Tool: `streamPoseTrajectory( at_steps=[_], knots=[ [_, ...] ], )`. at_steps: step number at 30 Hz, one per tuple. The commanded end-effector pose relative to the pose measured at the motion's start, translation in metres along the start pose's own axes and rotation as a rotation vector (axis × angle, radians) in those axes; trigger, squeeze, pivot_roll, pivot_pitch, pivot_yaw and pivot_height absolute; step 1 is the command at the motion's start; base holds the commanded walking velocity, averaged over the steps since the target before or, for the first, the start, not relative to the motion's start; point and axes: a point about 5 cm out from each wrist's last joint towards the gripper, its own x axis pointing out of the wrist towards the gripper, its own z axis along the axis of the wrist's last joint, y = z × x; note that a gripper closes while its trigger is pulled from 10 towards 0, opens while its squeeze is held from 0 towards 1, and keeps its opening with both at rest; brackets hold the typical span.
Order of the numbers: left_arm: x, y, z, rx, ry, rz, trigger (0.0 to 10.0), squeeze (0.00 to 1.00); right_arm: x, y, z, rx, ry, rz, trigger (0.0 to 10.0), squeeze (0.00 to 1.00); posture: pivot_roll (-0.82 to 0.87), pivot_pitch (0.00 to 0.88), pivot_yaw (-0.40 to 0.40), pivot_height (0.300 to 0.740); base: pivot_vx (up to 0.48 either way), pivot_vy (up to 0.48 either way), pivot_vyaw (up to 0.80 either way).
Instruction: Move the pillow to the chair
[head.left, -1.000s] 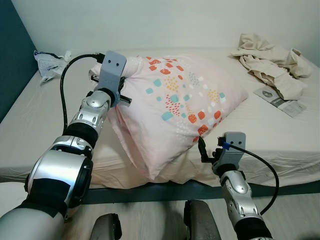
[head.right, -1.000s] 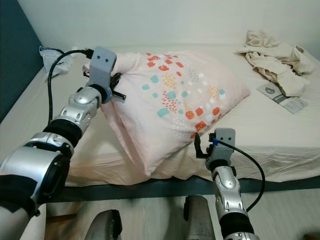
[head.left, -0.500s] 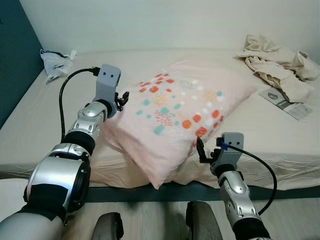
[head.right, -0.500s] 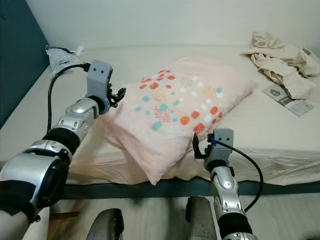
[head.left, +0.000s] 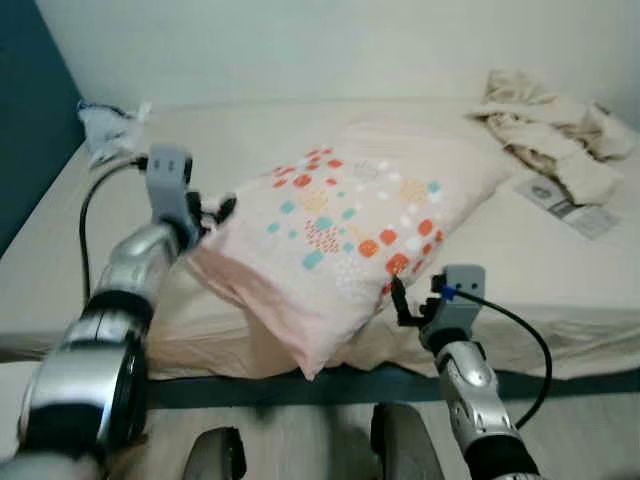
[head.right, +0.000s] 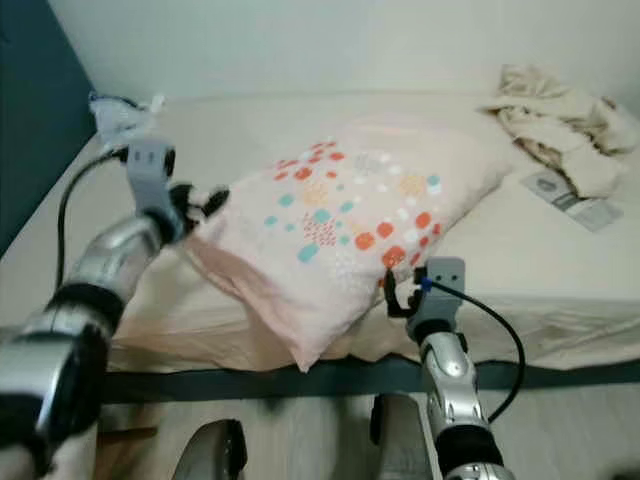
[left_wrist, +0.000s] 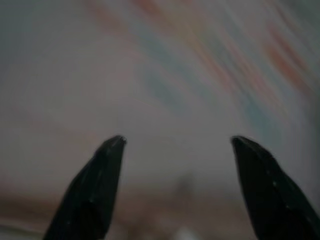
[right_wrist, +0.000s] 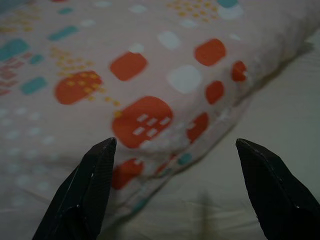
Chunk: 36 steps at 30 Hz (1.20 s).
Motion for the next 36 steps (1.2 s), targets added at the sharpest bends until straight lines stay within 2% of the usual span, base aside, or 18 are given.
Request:
streamPoseTrajectory(
  at_steps=[1, 4, 6, 8, 9, 10, 11, 13, 14, 17, 18, 19, 20, 21, 23, 24, 31, 36],
  knots=[
    [-0.013, -0.014, -0.025, -0.046, 0.132, -0.138, 10.0, 0.0, -0.002, 0.0, -0.005, 0.005, 0.016, -0.001, 10.0, 0.0, -0.03, 0.118, 0.015, 0.582, 0.0, 0.0, 0.0],
    [-0.022, -0.022, -0.04, -0.107, 0.178, -0.162, 10.0, 0.0, -0.002, 0.0, -0.004, 0.006, 0.015, -0.001, 10.0, 0.0, -0.03, 0.119, 0.017, 0.582, 0.0, 0.0, 0.0],
    [-0.041, -0.033, -0.072, -0.252, 0.248, -0.119, 10.0, 0.0, -0.003, 0.0, -0.005, 0.008, 0.015, -0.002, 10.0, 0.0, -0.03, 0.12, 0.018, 0.582, 0.0, 0.0, 0.0],
    [-0.045, -0.029, -0.096, -0.245, 0.274, 0.054, 10.0, 0.0, -0.004, 0.001, -0.006, 0.01, 0.017, -0.002, 10.0, 0.0, -0.03, 0.12, 0.018, 0.582, 0.0, 0.0, 0.0],
    [-0.044, -0.022, -0.104, -0.227, 0.27, 0.189, 10.0, 0.0, -0.004, 0.001, -0.007, 0.01, 0.019, 0.0, 10.0, 0.0, -0.03, 0.125, 0.006, 0.582, 0.0, 0.0, 0.0],
    [-0.044, -0.022, -0.104, -0.227, 0.27, 0.189, 10.0, 0.0, -0.004, 0.001, -0.007, 0.01, 0.019, 0.0, 10.0, 0.0, -0.03, 0.125, 0.006, 0.582, 0.0, 0.0, 0.0],
    [-0.042, -0.018, -0.108, -0.218, 0.266, 0.274, 10.0, 0.0, -0.004, 0.001, -0.007, 0.01, 0.02, 0.002, 10.0, 0.0, -0.03, 0.125, 0.006, 0.582, 0.0, 0.0, 0.0],
    [-0.042, -0.023, -0.113, -0.326, 0.214, 0.348, 10.0, 0.0, -0.004, 0.003, -0.007, 0.01, 0.024, 0.012, 10.0, 0.0, -0.03, 0.131, -0.004, 0.582, 0.0, 0.0, 0.0],
    [-0.043, -0.026, -0.114, -0.367, 0.203, 0.347, 10.0, 0.0, -0.003, 0.004, -0.008, 0.01, 0.025, 0.016, 10.0, 0.0, -0.03, 0.131, -0.004, 0.582, 0.0, 0.0, 0.0],
    [-0.034, -0.045, -0.119, -0.608, 0.135, 0.289, 10.0, 0.0, -0.003, 0.006, -0.007, 0.01, 0.028, 0.029, 10.0, 0.0, -0.03, 0.134, -0.012, 0.582, 0.0, 0.0, 0.0],
    [-0.032, -0.052, -0.119, -0.675, 0.112, 0.262, 10.0, 0.13, -0.002, 0.006, -0.007, 0.008, 0.029, 0.033, 10.0, 0.0, -0.03, 0.134, -0.012, 0.582, 0.0, 0.0, 0.0],
    [-0.029, -0.057, -0.119, -0.74, 0.084, 0.248, 10.0, 0.58, -0.002, 0.007, -0.007, 0.007, 0.029, 0.036, 10.0, 0.0, -0.03, 0.134, -0.012, 0.582, 0.0, 0.0, 0.0],
    [-0.029, -0.057, -0.119, -0.74, 0.084, 0.248, 10.0, 0.58, -0.002, 0.007, -0.007, 0.007, 0.029, 0.036, 10.0, 0.0, -0.03, 0.134, -0.012, 0.582, 0.0, 0.0, 0.0],
    [-0.021, -0.064, -0.117, -0.883, -0.005, 0.239, 10.0, 1.0, -0.003, 0.008, -0.007, 0.006, 0.029, 0.04, 10.0, 0.0, -0.04, 0.14, -0.017, 0.582, 0.0, 0.0, 0.0],
    [-0.018, -0.066, -0.117, -0.918, -0.037, 0.239, 10.0, 1.0, -0.003, 0.008, -0.007, 0.005, 0.029, 0.042, 10.0, 0.0, -0.04, 0.14, -0.017, 0.582, 0.0, 0.0, 0.0],
    [-0.013, -0.074, -0.118, -0.989, -0.075, 0.201, 10.0, 1.0, -0.004, 0.008, -0.007, 0.004, 0.028, 0.046, 10.0, 0.0, -0.05, 0.145, -0.019, 0.582, 0.0, 0.0, 0.0],
    [0.002, -0.086, -0.112, -1.051, -0.14, 0.211, 10.0, 1.0, -0.005, 0.007, -0.007, -0.003, 0.03, 0.052, 10.0, 0.0, -0.07, 0.152, -0.026, 0.582, 0.0, 0.0, 0.0],
    [0.021, -0.091, -0.105, -0.979, -0.143, 0.317, 10.0, 1.0, -0.006, 0.007, -0.005, -0.006, 0.028, 0.059, 10.0, 0.0, -0.08, 0.166, -0.029, 0.582, 0.0, 0.0, 0.0]
  ],
)
